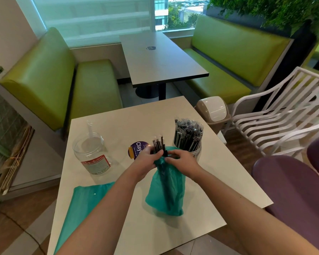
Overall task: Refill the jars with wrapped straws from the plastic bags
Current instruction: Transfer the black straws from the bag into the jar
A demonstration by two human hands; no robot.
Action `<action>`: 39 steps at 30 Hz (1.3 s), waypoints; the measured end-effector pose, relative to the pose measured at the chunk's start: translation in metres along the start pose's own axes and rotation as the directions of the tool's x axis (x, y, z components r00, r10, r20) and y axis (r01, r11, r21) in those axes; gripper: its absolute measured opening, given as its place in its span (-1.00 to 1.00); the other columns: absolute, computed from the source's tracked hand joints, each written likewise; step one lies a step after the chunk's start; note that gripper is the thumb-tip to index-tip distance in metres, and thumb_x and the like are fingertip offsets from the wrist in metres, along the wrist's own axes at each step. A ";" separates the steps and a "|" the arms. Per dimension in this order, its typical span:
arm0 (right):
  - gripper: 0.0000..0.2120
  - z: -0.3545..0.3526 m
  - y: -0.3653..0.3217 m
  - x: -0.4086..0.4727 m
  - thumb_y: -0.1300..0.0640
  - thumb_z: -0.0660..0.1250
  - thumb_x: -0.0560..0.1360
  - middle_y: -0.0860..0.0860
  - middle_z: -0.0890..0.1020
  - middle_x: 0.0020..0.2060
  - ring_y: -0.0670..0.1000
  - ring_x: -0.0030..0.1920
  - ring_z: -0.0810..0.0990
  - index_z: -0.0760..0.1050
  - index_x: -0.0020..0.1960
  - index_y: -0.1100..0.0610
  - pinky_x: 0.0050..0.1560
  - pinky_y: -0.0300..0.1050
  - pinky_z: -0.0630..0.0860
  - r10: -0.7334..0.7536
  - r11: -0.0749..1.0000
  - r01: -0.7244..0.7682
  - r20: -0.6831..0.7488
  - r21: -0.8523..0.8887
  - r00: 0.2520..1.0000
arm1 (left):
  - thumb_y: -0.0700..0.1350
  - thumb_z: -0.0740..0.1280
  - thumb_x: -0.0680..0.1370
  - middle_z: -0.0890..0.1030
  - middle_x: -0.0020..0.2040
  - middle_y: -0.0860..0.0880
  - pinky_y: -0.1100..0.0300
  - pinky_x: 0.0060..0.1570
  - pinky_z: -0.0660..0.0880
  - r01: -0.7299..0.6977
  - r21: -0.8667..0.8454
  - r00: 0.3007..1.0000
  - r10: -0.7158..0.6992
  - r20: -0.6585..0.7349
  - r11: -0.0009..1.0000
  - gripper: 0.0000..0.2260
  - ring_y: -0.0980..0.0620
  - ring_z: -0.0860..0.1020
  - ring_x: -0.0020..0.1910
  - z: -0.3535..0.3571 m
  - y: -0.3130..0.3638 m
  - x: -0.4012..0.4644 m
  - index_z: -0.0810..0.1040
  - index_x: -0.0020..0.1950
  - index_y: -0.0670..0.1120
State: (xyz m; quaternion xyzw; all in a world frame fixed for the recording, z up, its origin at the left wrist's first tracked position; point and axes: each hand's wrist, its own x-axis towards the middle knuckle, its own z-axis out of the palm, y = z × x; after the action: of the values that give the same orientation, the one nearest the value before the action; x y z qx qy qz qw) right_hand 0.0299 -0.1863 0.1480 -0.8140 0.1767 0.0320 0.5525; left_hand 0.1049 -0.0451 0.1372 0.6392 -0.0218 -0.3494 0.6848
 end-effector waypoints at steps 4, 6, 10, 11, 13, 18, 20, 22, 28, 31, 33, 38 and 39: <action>-0.74 0.001 -0.001 -0.004 0.05 0.35 0.55 -0.12 0.63 -0.09 -0.28 -0.19 0.54 0.60 0.21 0.09 -0.25 -0.51 0.41 -0.007 0.998 0.006 0.016 0.061 1.000 | -0.22 0.25 0.63 0.65 0.11 -0.08 0.14 0.05 0.57 -0.008 -0.017 1.000 0.008 0.029 1.000 -0.75 0.04 0.63 0.06 0.004 0.001 -0.004 0.51 0.31 -0.16; -0.75 0.001 -0.001 -0.003 0.07 0.37 0.54 -0.09 0.64 -0.10 -0.29 -0.21 0.53 0.61 0.19 0.10 -0.28 -0.54 0.40 -0.002 0.996 0.000 0.018 0.087 1.000 | -0.21 0.24 0.64 0.66 0.11 -0.08 0.14 0.05 0.57 0.001 -0.032 1.000 0.000 0.028 0.999 -0.75 0.04 0.63 0.06 0.006 0.002 -0.005 0.52 0.31 -0.17; -0.77 0.000 0.001 -0.003 0.08 0.43 0.49 -0.02 0.68 -0.11 -0.12 -0.15 0.61 0.64 0.11 0.13 -0.08 -0.32 0.51 0.032 0.992 -0.035 0.022 0.124 0.999 | -0.20 0.24 0.64 0.66 0.13 -0.08 0.14 0.02 0.57 0.009 -0.044 0.999 -0.007 0.051 0.999 -0.74 0.04 0.63 0.07 0.008 0.001 -0.007 0.53 0.32 -0.16; -0.77 0.000 0.002 -0.003 0.08 0.44 0.48 -0.01 0.68 -0.11 -0.10 -0.13 0.61 0.65 0.10 0.13 -0.02 -0.23 0.53 0.042 0.991 -0.043 0.016 0.130 0.999 | -0.20 0.24 0.64 0.66 0.15 -0.09 0.13 0.03 0.57 0.009 -0.047 0.999 -0.006 0.053 0.999 -0.74 0.03 0.63 0.08 0.009 0.001 -0.008 0.53 0.32 -0.15; -0.78 0.000 0.003 -0.003 0.09 0.43 0.49 -0.03 0.68 -0.12 -0.10 -0.11 0.62 0.65 0.10 0.13 -0.02 -0.24 0.53 0.043 0.988 -0.044 0.011 0.145 0.999 | -0.19 0.24 0.64 0.65 0.16 -0.09 0.12 0.03 0.58 -0.002 -0.037 0.999 0.004 0.042 0.999 -0.74 0.04 0.63 0.07 0.010 0.000 -0.008 0.53 0.31 -0.14; -0.79 0.000 0.004 -0.004 0.12 0.35 0.55 -0.09 0.65 -0.12 -0.24 -0.16 0.56 0.61 0.17 0.09 -0.21 -0.51 0.45 0.015 0.985 -0.019 0.025 0.171 1.000 | -0.16 0.28 0.63 0.67 0.12 -0.10 0.14 -0.04 0.60 -0.050 0.067 0.999 0.050 -0.011 0.997 -0.76 0.02 0.64 0.04 0.011 -0.002 -0.007 0.55 0.29 -0.12; -0.79 0.000 0.004 -0.005 0.11 0.34 0.56 -0.07 0.66 -0.10 -0.23 -0.16 0.58 0.61 0.17 0.09 -0.21 -0.49 0.46 0.018 0.982 -0.022 0.019 0.186 1.000 | -0.16 0.28 0.63 0.67 0.10 -0.09 0.16 -0.07 0.59 -0.068 0.100 0.997 0.071 -0.020 0.993 -0.78 0.02 0.64 0.03 0.011 -0.002 -0.006 0.57 0.26 -0.10; -0.81 0.000 0.004 -0.006 0.11 0.33 0.57 -0.07 0.66 -0.09 -0.20 -0.13 0.59 0.60 0.16 0.07 -0.18 -0.46 0.48 0.025 0.976 -0.027 0.015 0.215 1.000 | -0.15 0.28 0.63 0.68 0.08 -0.09 0.16 -0.09 0.60 -0.085 0.133 0.995 0.090 -0.032 0.988 -0.81 0.01 0.65 0.02 0.011 -0.002 -0.006 0.58 0.22 -0.05; -0.86 -0.004 0.002 -0.002 0.06 0.21 0.63 -0.02 0.68 -0.07 -0.09 -0.11 0.60 0.47 0.10 0.09 -0.17 -0.28 0.46 0.035 0.992 -0.027 -0.064 0.125 0.997 | -0.11 0.24 0.65 0.64 0.13 -0.06 -0.07 0.19 0.54 -0.091 0.314 0.987 0.127 -0.094 0.945 -0.84 -0.04 0.60 0.13 0.009 -0.004 -0.003 0.59 0.04 0.09; -0.91 -0.009 -0.007 -0.002 0.07 0.19 0.63 -0.01 0.69 -0.10 -0.05 -0.04 0.62 0.44 0.04 0.07 -0.05 -0.21 0.50 -0.060 0.995 0.067 -0.093 0.077 0.994 | -0.08 0.23 0.65 0.63 0.15 -0.02 0.04 0.22 0.49 -0.105 0.435 0.982 0.162 -0.096 0.894 -0.86 0.02 0.56 0.15 0.013 -0.004 0.000 0.57 0.11 0.05; -0.92 -0.017 -0.017 -0.001 0.08 0.20 0.63 -0.02 0.68 -0.13 -0.05 -0.05 0.62 0.44 0.02 0.05 -0.03 -0.15 0.52 -0.117 0.991 0.123 -0.112 0.048 0.987 | -0.07 0.21 0.66 0.61 0.16 0.00 0.09 0.20 0.46 -0.121 0.509 0.978 0.189 -0.083 0.852 -0.82 0.04 0.54 0.17 0.017 -0.002 0.002 0.55 0.20 0.00; -0.87 -0.045 -0.045 -0.001 0.08 0.19 0.63 -0.05 0.67 -0.14 -0.06 -0.03 0.63 0.46 0.12 0.07 0.00 -0.15 0.53 -0.204 0.972 0.225 -0.233 0.068 0.951 | -0.04 0.16 0.67 0.57 0.15 -0.04 0.12 0.07 0.41 -0.149 0.630 0.975 0.218 -0.034 0.762 -0.78 -0.01 0.52 0.13 0.029 0.003 0.007 0.47 0.27 -0.03; -0.87 -0.051 -0.051 -0.001 0.07 0.18 0.64 -0.05 0.67 -0.13 -0.08 -0.04 0.62 0.45 0.12 0.07 -0.05 -0.21 0.51 -0.215 0.967 0.243 -0.269 0.073 0.939 | -0.02 0.14 0.68 0.56 0.15 -0.04 0.11 0.06 0.40 -0.144 0.661 0.976 0.215 -0.027 0.736 -0.77 -0.02 0.51 0.12 0.031 0.004 0.008 0.45 0.28 -0.03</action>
State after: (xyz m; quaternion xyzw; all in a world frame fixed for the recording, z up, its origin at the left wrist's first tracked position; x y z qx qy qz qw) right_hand 0.0383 -0.2159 0.2130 -0.7960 0.1527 -0.1486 0.5665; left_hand 0.0980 -0.0759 0.1435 0.8500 -0.1696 -0.2188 0.4481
